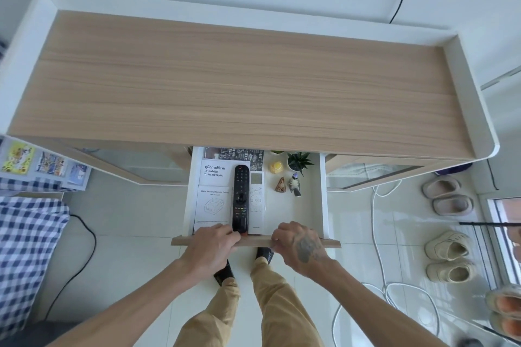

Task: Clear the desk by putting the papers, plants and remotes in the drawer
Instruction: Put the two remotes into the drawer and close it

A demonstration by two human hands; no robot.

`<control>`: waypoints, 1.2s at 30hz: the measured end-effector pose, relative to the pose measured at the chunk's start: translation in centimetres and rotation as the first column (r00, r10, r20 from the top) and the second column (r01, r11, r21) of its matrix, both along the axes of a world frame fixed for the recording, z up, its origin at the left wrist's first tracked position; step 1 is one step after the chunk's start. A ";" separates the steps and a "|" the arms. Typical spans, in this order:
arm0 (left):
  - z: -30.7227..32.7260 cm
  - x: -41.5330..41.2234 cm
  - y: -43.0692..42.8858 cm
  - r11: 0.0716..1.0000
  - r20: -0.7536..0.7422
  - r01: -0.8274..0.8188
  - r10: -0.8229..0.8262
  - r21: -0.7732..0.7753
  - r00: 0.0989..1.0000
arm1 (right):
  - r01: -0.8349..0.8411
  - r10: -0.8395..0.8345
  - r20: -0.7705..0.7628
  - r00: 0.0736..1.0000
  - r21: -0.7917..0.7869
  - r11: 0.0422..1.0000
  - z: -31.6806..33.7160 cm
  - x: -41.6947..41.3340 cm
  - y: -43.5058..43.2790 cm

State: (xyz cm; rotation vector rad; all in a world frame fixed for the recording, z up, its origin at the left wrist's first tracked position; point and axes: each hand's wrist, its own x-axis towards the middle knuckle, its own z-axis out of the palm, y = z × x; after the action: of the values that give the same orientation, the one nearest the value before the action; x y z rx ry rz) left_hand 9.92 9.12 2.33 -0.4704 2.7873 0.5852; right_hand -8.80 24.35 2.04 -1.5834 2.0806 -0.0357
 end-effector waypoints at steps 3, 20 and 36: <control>-0.1 -1.9 -1.9 0.998 -0.023 -0.063 0.062 -0.020 0.998 | 0.007 -0.011 -0.058 0.998 -0.054 0.999 0.0 -1.6 -2.0; -0.5 -9.8 -10.1 0.940 -0.256 -0.069 -0.020 -0.334 0.966 | -0.167 0.062 -0.341 0.938 -0.287 0.943 0.6 -9.0 -10.6; -0.9 -12.9 -14.2 0.937 0.107 -0.032 0.074 -0.348 0.991 | -0.109 0.098 -0.283 0.954 -0.024 0.994 -0.5 -13.7 -13.3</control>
State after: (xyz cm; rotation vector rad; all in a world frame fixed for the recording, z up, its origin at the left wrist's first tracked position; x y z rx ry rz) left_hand -3.00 -5.10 1.45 -0.6299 2.7729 0.0673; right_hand -22.54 11.08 1.52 -1.8083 2.2145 0.1988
